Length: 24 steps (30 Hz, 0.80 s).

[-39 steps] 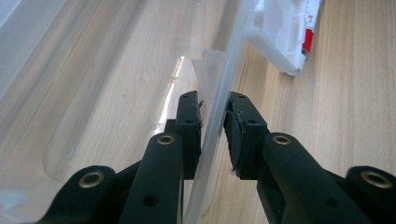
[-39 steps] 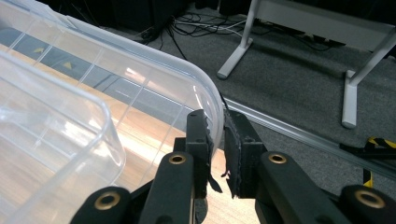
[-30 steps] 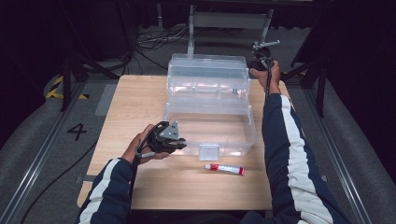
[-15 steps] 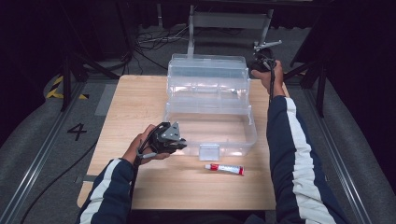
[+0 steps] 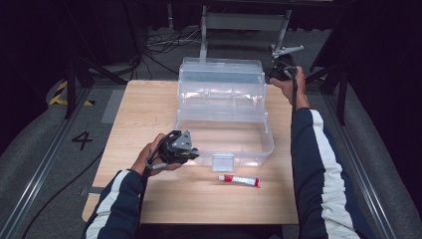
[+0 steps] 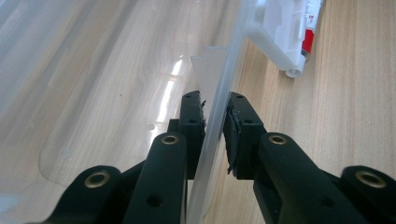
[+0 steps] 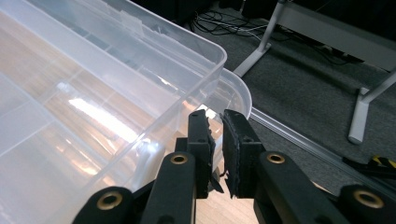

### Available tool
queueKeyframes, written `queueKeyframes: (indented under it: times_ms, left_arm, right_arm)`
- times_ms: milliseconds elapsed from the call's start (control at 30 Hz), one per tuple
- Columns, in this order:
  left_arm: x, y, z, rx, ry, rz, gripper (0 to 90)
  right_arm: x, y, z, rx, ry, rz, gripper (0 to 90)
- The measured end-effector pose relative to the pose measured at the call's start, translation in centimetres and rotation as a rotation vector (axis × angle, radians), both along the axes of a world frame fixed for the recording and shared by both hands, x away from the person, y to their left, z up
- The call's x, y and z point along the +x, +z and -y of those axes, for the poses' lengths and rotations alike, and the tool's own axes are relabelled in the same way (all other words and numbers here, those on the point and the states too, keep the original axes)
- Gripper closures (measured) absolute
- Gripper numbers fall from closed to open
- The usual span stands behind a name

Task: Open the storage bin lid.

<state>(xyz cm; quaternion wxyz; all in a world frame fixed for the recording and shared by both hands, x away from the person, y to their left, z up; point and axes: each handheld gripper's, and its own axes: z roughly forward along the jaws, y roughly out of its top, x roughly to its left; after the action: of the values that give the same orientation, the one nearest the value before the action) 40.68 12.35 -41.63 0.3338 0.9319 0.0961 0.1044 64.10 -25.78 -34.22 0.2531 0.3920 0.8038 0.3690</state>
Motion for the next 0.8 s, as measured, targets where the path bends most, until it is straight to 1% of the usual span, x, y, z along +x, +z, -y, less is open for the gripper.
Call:
queueKeyframes:
  times_ms: [67, 233, 367, 500, 800]
  left_arm:
    - [0.0, 0.0, 0.0, 0.001, 0.002, 0.0, 78.6]
    - [0.0, 0.0, 0.0, 0.0, 0.002, -0.001, 78.6]
    - [0.0, 0.0, 0.0, 0.004, 0.0, 0.008, 78.6]
    - [0.0, -0.1, 0.1, 0.001, 0.002, 0.007, 78.6]
    - [0.0, -0.1, 0.1, 0.002, 0.006, 0.002, 78.5]
  right_arm:
    - [-0.2, 0.1, 0.1, 0.005, 0.003, -0.002, 81.6]
    - [-0.7, 0.2, 0.2, -0.001, 0.007, 0.006, 81.6]
    - [-1.4, 0.4, 0.2, 0.004, 0.018, 0.012, 81.7]
    - [-2.0, 0.6, 0.3, -0.01, 0.025, 0.026, 81.8]
    - [-3.3, 1.2, 0.7, 0.001, 0.039, 0.043, 81.1]
